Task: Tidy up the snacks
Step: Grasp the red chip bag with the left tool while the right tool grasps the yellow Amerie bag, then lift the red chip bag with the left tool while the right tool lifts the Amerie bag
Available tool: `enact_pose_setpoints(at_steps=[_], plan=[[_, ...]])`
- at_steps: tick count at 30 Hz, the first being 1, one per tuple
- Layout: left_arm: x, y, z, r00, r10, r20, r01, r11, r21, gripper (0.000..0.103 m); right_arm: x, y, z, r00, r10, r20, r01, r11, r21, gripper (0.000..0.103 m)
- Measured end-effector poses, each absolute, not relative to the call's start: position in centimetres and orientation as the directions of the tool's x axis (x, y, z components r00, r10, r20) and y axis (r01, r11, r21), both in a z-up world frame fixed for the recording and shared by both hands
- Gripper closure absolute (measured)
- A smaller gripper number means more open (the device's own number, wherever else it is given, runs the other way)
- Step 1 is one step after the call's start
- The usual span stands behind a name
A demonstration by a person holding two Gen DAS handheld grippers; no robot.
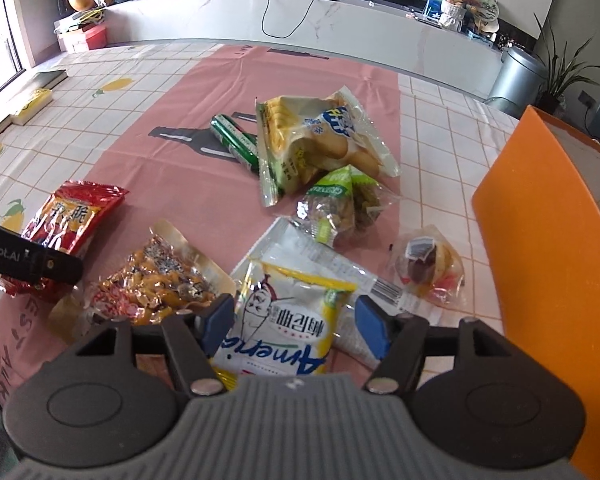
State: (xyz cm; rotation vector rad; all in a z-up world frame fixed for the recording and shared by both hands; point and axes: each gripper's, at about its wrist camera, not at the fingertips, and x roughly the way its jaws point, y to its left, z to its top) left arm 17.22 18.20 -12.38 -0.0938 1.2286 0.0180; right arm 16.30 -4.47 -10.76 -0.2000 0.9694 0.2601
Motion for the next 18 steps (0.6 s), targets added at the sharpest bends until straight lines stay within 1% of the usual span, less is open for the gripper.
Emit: enact_pose_setpoints(at_steps=[1, 3, 4, 6, 11, 14, 18], plan=[[17.1, 18.2, -12.3, 0.345, -0.037, -0.938, -0.065, 0.996, -0.064, 0.006, 16.2, -4.6, -10.6, 0.538, 0.131, -0.832, -0.299, 0.953, -0.043, 0.038], [16.8, 18.4, -12.1, 0.37, -0.063, -0.927, -0.065, 0.994, -0.093, 0.006, 16.1, -5.0, -10.4, 0.539, 0.141, -0.83, -0.278, 0.96, -0.018, 0.029], [16.6, 18.6, -11.9, 0.383, -0.078, -0.921, -0.071, 0.991, -0.114, 0.006, 16.0, -5.1, -10.3, 0.542, 0.145, -0.828, -0.265, 0.964, -0.005, 0.029], [16.2, 18.9, -11.7, 0.408, -0.101, -0.907, -0.088, 0.985, -0.149, 0.006, 15.7, -5.4, -10.0, 0.548, 0.157, -0.822, -0.236, 0.971, 0.028, 0.028], [15.5, 19.5, -11.5, 0.458, -0.111, -0.882, -0.154, 0.967, -0.202, 0.006, 15.3, -6.1, -10.1, 0.552, 0.168, -0.817, -0.164, 0.982, 0.092, 0.028], [15.4, 19.4, -11.6, 0.473, -0.101, -0.875, -0.181, 0.961, -0.209, 0.006, 15.1, -6.3, -10.3, 0.552, 0.175, -0.815, -0.142, 0.983, 0.115, 0.028], [15.8, 19.2, -11.5, 0.456, -0.068, -0.887, -0.23, 0.954, -0.191, 0.006, 15.2, -6.7, -10.5, 0.544, 0.178, -0.82, -0.104, 0.984, 0.145, 0.028]])
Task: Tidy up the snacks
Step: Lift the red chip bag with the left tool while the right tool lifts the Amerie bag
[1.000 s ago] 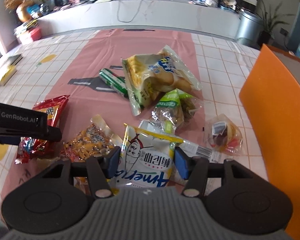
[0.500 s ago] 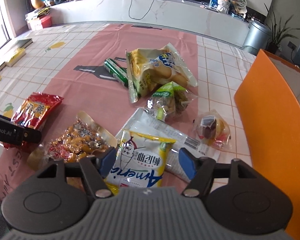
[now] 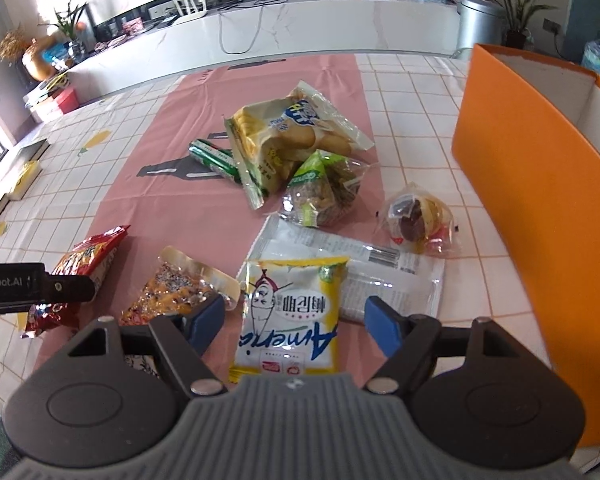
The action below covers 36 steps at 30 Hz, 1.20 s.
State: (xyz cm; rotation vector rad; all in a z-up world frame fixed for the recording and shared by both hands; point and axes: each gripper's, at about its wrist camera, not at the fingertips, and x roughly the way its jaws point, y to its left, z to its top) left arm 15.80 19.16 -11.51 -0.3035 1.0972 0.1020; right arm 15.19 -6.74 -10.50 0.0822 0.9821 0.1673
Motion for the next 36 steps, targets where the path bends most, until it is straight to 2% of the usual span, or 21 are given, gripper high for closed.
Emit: enact_pose_setpoints(at_steps=[5, 9, 14, 19, 23, 29, 33, 36], plan=[[15.8, 19.0, -11.6, 0.395, -0.127, -0.91, -0.215, 0.95, -0.226, 0.006, 15.7, -6.7, -10.9, 0.535, 0.175, -0.826, -0.071, 0.984, 0.162, 0.029], [15.4, 19.4, -11.1, 0.377, -0.109, -0.92, -0.208, 0.958, -0.198, 0.006, 16.0, -5.5, -11.5, 0.53, 0.139, -0.837, -0.112, 0.989, 0.093, 0.029], [16.0, 20.6, -10.6, 0.427, -0.104, -0.898, -0.303, 0.919, -0.251, 0.006, 15.7, -4.9, -12.0, 0.54, 0.113, -0.834, -0.142, 0.989, 0.042, 0.033], [17.6, 19.0, -11.4, 0.403, -0.054, -0.914, -0.336, 0.92, -0.203, 0.006, 15.6, -4.0, -12.1, 0.55, 0.096, -0.83, -0.195, 0.981, -0.016, 0.033], [18.2, 17.6, -12.2, 0.392, 0.006, -0.92, -0.34, 0.93, -0.139, 0.006, 15.5, -3.9, -12.2, 0.555, 0.081, -0.828, -0.198, 0.979, -0.037, 0.041], [18.2, 17.6, -12.7, 0.396, 0.018, -0.918, -0.359, 0.923, -0.137, 0.006, 15.2, -4.1, -12.1, 0.568, 0.087, -0.818, -0.219, 0.974, -0.048, 0.05], [17.9, 17.8, -12.7, 0.419, 0.001, -0.908, -0.349, 0.923, -0.16, 0.019, 15.2, -4.4, -12.1, 0.566, 0.104, -0.818, -0.23, 0.973, -0.035, 0.051], [17.8, 17.7, -12.8, 0.446, 0.001, -0.895, -0.317, 0.935, -0.157, 0.023, 15.2, -4.7, -12.0, 0.565, 0.118, -0.817, -0.235, 0.972, -0.022, 0.052]])
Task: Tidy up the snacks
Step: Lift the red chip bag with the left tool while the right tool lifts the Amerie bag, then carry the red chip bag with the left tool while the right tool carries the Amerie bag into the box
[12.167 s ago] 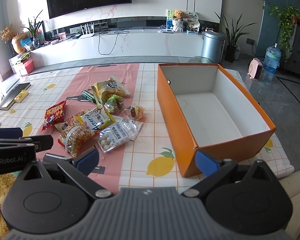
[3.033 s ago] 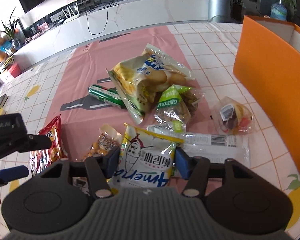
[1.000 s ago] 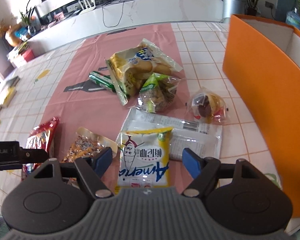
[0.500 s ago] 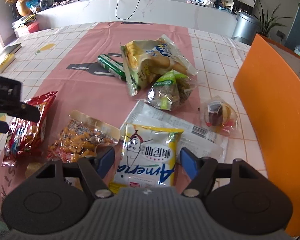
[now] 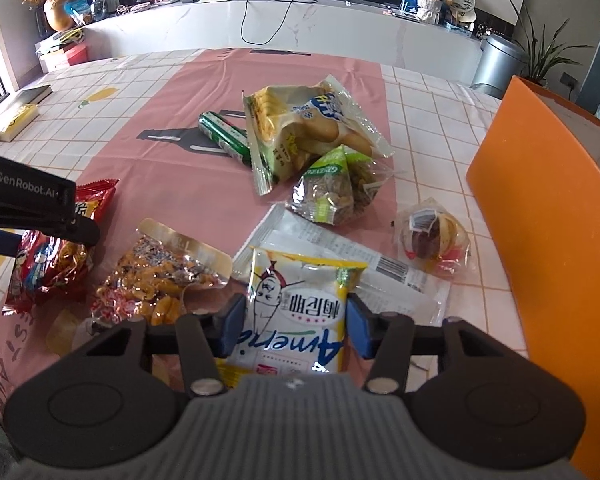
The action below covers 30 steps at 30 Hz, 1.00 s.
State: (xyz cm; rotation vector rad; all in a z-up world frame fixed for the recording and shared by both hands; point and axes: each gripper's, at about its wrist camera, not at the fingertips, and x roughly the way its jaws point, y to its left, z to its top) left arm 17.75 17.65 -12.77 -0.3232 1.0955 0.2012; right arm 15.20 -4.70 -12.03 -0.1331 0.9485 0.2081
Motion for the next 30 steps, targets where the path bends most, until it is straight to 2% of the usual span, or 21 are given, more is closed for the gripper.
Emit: enact_pose_setpoints(at_steps=[2, 7, 16, 23, 30], plan=[[17.6, 17.6, -12.7, 0.453, -0.004, -0.892, -0.3, 0.941, -0.157, 0.027, 15.1, -5.0, -11.7, 0.566, 0.124, -0.815, -0.232, 0.973, -0.013, 0.052], [16.6, 17.5, -11.1, 0.491, -0.001, -0.871, -0.271, 0.95, -0.155, 0.027, 14.7, -5.9, -10.4, 0.582, 0.144, -0.801, -0.229, 0.973, 0.008, 0.052], [13.6, 14.5, -4.6, 0.584, -0.02, -0.812, -0.176, 0.973, -0.151, 0.027, 13.4, -9.0, -6.5, 0.586, 0.244, -0.773, -0.251, 0.961, 0.113, 0.052], [12.1, 8.8, 0.0, 0.633, -0.162, -0.757, -0.038, 0.97, -0.24, 0.027, 11.4, -13.8, -1.7, 0.593, 0.344, -0.728, -0.252, 0.938, 0.238, 0.052], [11.6, 0.8, 2.7, 0.632, -0.283, -0.722, 0.14, 0.957, -0.253, 0.027, 9.4, -19.8, 2.5, 0.622, 0.32, -0.715, -0.296, 0.941, 0.163, 0.052]])
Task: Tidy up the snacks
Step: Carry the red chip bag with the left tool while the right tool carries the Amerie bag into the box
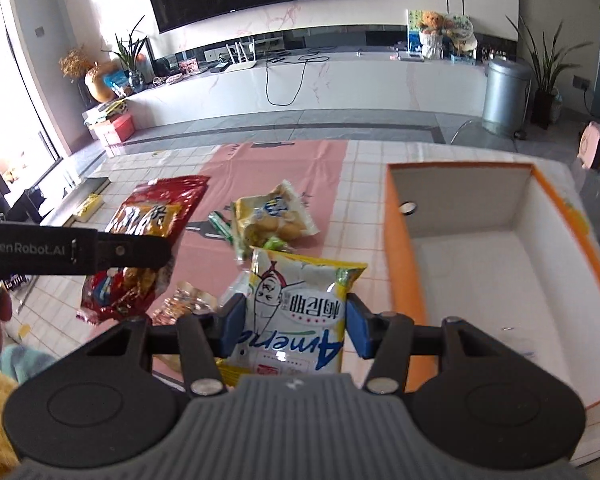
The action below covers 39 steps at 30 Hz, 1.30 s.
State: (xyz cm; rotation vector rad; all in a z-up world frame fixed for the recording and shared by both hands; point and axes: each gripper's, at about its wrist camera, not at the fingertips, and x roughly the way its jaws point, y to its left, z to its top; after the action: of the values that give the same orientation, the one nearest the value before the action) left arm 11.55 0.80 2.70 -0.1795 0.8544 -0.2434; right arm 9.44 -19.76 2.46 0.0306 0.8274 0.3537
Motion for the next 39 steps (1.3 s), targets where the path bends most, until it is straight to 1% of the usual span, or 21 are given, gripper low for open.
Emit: enact_pose_setpoints(at_steps=[2, 9, 13, 17, 22, 28, 35, 39], plan=[[12.0, -1.6, 3.1, 0.615, -0.319, -0.721, 0.194, 0.948, -0.254, 0.027, 9.2, -21.9, 3.0, 0.619, 0.302, -0.725, -0.294, 0.945, 0.142, 0.052], [14.6, -10.8, 3.7, 0.533, -0.401, -0.745, 0.4, 0.895, -0.196, 0.027, 10.0, -29.0, 3.7, 0.612, 0.22, -0.76, -0.26, 0.963, 0.07, 0.052], [16.5, -15.9, 3.0, 0.489, -0.394, -0.778, 0.494, 0.861, -0.126, 0.027, 11.4, -32.2, 2.8, 0.584, 0.196, -0.787, -0.242, 0.968, 0.062, 0.052], [19.1, -19.4, 1.5, 0.426, -0.393, -0.815, 0.549, 0.828, -0.112, 0.027, 13.5, -34.5, 1.5, 0.549, 0.187, -0.815, -0.23, 0.971, 0.068, 0.052], [22.2, -22.3, -0.7, 0.369, -0.354, -0.859, 0.623, 0.781, -0.054, 0.027, 16.4, -35.9, -0.5, 0.49, 0.201, -0.848, -0.265, 0.961, 0.074, 0.052], [24.8, -24.4, -3.9, 0.271, -0.275, -0.922, 0.72, 0.694, 0.005, 0.027, 19.9, -37.2, -3.4, 0.416, 0.219, -0.883, -0.28, 0.954, 0.105, 0.052], [26.8, -25.3, -7.0, 0.229, -0.175, -0.958, 0.794, 0.603, 0.079, 0.027, 22.3, -36.2, -5.9, 0.339, 0.235, -0.911, -0.339, 0.934, 0.115, 0.052], [27.9, -25.9, -8.5, 0.196, -0.118, -0.973, 0.816, 0.569, 0.096, 0.027, 23.8, -35.5, -7.0, 0.305, 0.22, -0.927, -0.369, 0.924, 0.098, 0.052]])
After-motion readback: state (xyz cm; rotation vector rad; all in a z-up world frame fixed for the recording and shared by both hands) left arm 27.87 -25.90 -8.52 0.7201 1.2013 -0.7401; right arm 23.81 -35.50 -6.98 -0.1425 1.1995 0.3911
